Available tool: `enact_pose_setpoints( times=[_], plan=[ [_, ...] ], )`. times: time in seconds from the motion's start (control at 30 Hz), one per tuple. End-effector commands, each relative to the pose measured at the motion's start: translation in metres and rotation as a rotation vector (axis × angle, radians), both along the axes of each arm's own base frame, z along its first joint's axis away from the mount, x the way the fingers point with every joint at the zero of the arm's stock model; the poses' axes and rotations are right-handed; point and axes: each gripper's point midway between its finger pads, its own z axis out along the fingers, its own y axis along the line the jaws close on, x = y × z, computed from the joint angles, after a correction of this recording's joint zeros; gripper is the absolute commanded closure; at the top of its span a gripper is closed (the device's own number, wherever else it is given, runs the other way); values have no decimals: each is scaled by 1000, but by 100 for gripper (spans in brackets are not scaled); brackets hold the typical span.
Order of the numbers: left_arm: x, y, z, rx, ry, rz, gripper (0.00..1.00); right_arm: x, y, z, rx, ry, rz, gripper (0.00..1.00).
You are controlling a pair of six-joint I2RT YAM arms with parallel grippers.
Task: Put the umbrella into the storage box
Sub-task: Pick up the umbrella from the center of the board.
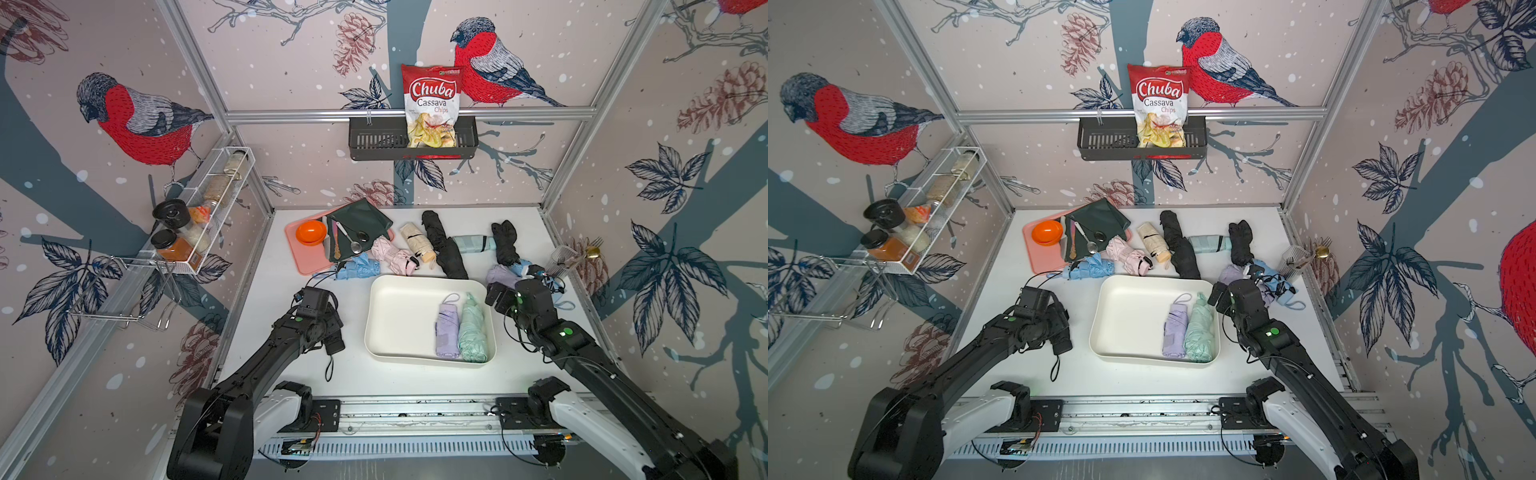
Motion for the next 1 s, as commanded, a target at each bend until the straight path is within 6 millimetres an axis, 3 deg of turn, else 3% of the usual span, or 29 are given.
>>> enact_pose_setpoints(
  times=[0.0, 0.17, 0.47, 0.7, 0.97],
  plan=[
    [2, 0, -3, -15, -10, 6, 26, 4, 3, 7, 12, -25, 5, 0],
    [4, -2, -12, -41, -11, 12, 33, 5, 3, 7, 15, -25, 4, 0],
    [14, -6, -3, -47, -31, -1, 63, 6, 5, 5, 21, -15, 4, 0],
    [27, -7, 29, -44, -125, -20, 86, 8, 6, 5, 28, -19, 6, 0],
    [44, -11, 78, -40, -227, -68, 89, 8, 7, 6, 30, -21, 7, 0]
  ],
)
